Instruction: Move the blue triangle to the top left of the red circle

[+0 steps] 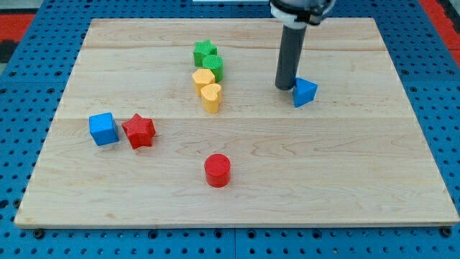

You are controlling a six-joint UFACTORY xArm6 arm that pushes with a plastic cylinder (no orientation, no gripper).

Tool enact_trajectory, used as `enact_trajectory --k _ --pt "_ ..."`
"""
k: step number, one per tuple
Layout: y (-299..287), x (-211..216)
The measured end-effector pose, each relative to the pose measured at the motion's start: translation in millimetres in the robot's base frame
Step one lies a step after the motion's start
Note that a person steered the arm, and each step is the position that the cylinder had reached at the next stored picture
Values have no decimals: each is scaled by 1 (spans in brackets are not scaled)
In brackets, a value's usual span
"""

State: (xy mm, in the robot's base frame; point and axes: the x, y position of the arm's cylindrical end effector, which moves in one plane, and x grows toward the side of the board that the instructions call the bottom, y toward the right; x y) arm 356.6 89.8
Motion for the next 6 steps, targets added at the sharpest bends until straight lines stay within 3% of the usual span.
enact_trajectory --k 1,2,4,6 --pt "42 -1" --pt "45 39" --pt "-5 101" --pt "-89 115"
